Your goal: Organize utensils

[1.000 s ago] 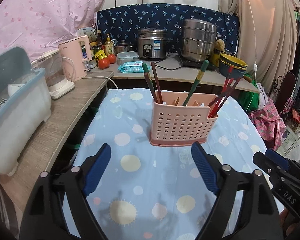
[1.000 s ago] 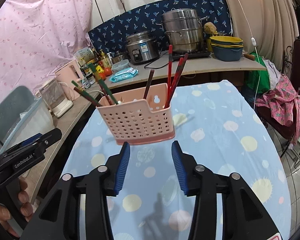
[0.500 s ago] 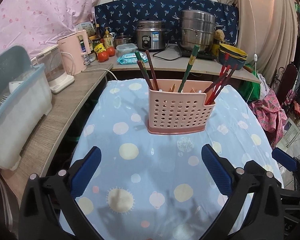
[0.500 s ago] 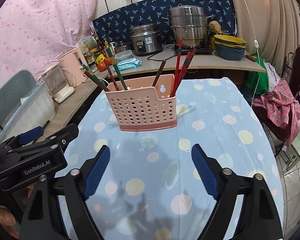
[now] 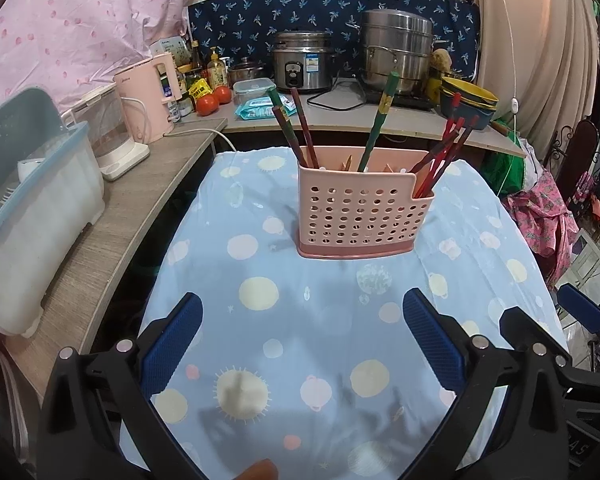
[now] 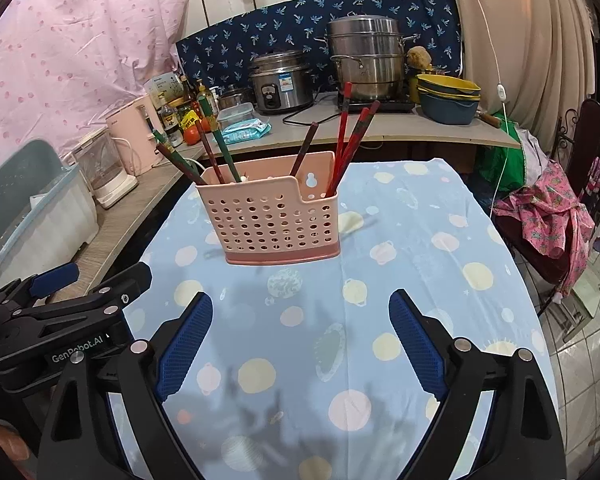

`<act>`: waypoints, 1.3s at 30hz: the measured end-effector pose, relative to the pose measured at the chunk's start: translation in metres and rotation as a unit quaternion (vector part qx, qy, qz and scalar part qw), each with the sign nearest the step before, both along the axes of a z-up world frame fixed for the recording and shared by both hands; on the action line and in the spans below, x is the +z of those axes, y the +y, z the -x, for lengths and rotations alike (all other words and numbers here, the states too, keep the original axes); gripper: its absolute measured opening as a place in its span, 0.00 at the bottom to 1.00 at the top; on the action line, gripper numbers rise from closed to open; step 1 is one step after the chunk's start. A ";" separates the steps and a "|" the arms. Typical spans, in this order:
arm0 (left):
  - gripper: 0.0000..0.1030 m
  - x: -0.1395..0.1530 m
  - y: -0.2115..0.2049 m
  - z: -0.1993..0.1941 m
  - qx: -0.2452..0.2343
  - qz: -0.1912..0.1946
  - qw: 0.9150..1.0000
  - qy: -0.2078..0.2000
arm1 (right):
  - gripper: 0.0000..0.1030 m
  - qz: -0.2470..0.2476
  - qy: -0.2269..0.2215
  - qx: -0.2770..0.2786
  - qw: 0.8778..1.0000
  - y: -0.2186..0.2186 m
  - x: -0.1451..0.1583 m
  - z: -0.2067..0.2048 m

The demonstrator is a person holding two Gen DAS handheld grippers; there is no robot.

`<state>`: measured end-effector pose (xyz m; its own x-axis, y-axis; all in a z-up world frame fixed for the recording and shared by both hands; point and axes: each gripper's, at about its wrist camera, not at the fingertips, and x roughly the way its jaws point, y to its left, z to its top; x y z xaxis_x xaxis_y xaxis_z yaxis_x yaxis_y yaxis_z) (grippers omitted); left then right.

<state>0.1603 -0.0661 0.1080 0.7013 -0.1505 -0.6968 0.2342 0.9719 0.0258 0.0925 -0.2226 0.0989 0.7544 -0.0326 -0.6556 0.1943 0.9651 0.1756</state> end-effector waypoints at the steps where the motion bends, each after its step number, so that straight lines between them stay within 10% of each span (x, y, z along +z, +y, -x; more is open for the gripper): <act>1: 0.93 0.000 0.001 0.000 0.001 0.001 1.000 0.000 | 0.84 0.000 0.001 0.000 1.000 0.000 -0.001 0.000; 39: 0.93 -0.017 0.011 -0.025 0.013 -0.001 1.000 0.016 | 0.84 0.012 0.022 -0.022 0.999 -0.017 -0.017 -0.020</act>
<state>0.1849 -0.0554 0.0914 0.6828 -0.1323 -0.7186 0.2104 0.9774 0.0200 0.1120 -0.2392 0.0819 0.7225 -0.0807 -0.6866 0.2433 0.9593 0.1432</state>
